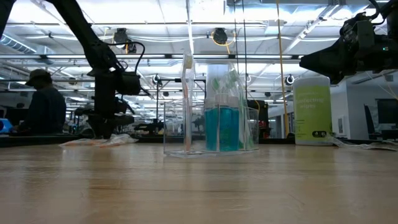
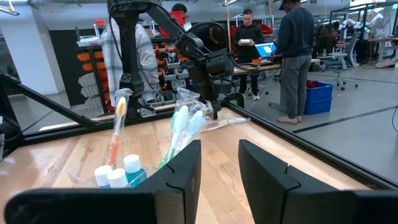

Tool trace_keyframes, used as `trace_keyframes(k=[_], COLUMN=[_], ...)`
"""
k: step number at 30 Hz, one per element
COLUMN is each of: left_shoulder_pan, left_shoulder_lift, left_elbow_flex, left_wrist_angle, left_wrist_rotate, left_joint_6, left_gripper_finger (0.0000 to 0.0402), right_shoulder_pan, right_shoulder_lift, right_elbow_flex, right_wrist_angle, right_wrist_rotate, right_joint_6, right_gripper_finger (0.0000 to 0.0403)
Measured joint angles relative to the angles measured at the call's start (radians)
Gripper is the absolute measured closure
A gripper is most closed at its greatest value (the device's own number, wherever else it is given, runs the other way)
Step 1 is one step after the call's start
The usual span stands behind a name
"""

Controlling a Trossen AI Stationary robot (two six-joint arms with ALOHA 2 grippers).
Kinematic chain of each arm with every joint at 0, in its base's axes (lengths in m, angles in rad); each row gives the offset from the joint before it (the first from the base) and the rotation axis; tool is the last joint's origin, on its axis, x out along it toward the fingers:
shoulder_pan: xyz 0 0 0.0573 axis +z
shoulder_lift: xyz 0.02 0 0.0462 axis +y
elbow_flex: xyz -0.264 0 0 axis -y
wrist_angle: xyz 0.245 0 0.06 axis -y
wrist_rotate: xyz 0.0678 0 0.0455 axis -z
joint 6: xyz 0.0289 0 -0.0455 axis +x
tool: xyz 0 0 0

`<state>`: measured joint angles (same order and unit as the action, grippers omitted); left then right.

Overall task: Pick & Place toothbrushing station
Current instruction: Put the orange toothbrush into the transparent organizer

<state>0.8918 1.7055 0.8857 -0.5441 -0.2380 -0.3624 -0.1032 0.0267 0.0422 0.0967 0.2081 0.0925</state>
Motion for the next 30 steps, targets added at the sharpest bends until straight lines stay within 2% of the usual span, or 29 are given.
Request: trace_keyframes(k=[10,18,24,30], left_shoulder_pan=[-0.023,-0.015,-0.023,-0.067], left_shoulder_lift=[0.021,-0.003,-0.154,-0.389], left_elbow_flex=[0.001,-0.002,-0.006,-0.005], left_wrist_angle=[0.004,0.002,-0.004,0.001], left_wrist_rotate=[-0.026,-0.025,-0.018,-0.009], left_joint_6=[0.008,0.047,0.071,0.080], left_gripper_finger=[0.0389,0.0396,0.0399,0.0400], right_shoulder_pan=[0.000,0.000,0.000,0.000], right_shoulder_lift=[0.000,0.000,0.000,0.000], right_elbow_flex=[0.001,0.001,0.001,0.001], right_wrist_angle=[0.000,0.000,0.000,0.000], right_wrist_rotate=[0.000,0.000,0.000,0.000], right_joint_6=[0.000,0.000,0.000,0.000], right_gripper_finger=[0.0305,0.0305,0.0305,0.0305])
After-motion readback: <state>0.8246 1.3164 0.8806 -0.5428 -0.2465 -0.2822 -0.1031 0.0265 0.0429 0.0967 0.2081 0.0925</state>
